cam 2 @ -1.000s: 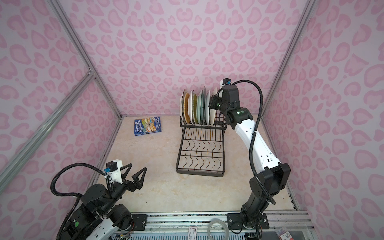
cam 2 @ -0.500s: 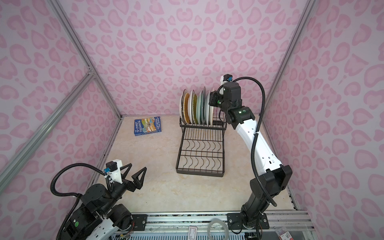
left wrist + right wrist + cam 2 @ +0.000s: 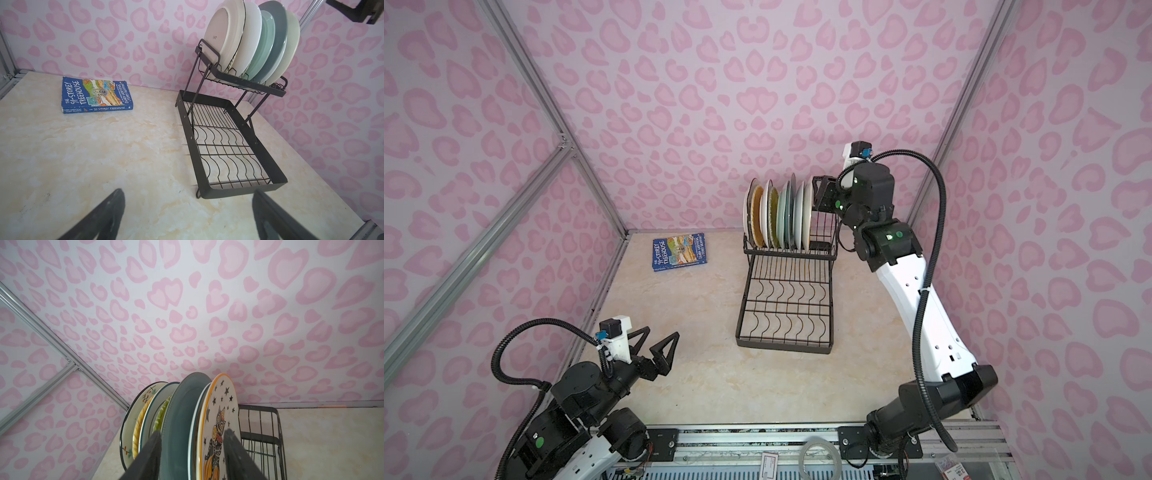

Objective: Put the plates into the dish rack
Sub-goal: 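Open the right gripper and lift it off the placed plate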

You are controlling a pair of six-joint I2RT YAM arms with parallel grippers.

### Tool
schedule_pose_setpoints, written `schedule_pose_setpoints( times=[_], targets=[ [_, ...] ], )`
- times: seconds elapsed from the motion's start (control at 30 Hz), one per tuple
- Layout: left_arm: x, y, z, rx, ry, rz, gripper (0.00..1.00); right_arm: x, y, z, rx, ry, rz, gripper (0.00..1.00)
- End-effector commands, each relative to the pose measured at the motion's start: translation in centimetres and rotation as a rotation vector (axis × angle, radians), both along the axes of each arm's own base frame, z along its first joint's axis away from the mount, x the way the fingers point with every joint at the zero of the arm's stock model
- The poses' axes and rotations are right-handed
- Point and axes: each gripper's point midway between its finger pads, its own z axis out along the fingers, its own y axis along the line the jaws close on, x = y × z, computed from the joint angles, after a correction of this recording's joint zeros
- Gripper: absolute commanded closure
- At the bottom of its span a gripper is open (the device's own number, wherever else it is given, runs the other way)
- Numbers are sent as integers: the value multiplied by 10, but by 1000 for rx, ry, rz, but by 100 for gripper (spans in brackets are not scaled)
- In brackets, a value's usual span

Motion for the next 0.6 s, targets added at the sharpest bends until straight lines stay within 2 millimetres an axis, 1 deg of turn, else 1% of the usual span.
schedule_pose_setpoints(
  times=[0.0, 0.07, 0.1, 0.13, 0.17, 0.23, 0.27, 0.3, 0.33, 0.4, 0.43, 0.47, 0.5, 0.57],
  targets=[
    [3, -6, -2, -57, 56, -1, 3, -23, -16, -8, 8, -5, -26, 39],
    [9, -12, -8, -118, 123, 17, 3, -43, -26, -19, 18, 1, -39, 36],
    [11, -21, -11, -141, 151, -8, 3, -53, -30, -25, 22, 8, -45, 35],
    [14, -32, -14, -156, 173, -40, 3, -64, -35, -38, 24, 27, -51, 34],
    [17, -40, -16, -163, 195, -60, 3, -73, -38, -46, 27, 36, -52, 33],
    [27, -55, -26, -150, 249, -81, 3, -91, -39, -71, 42, 60, -34, 27],
    [32, -63, -32, -131, 283, -96, 3, -100, -40, -87, 62, 73, -27, 26],
    [37, -72, -38, -107, 317, -115, 3, -106, -40, -113, 80, 107, -22, 23],
    [41, -79, -45, -86, 353, -127, 3, -111, -39, -132, 93, 133, -14, 23],
    [52, -94, -56, -51, 426, -144, 3, -120, -41, -177, 100, 209, -25, 22],
    [57, -100, -57, -37, 441, -150, 3, -123, -44, -193, 104, 234, -38, 21],
    [63, -105, -65, -8, 468, -147, 3, -125, -45, -215, 104, 266, -47, 21],
    [70, -109, -71, 21, 488, -139, 3, -128, -46, -231, 103, 292, -53, 21],
    [83, -115, -77, 68, 513, -125, 2, -131, -48, -255, 93, 336, -67, 21]
  ],
)
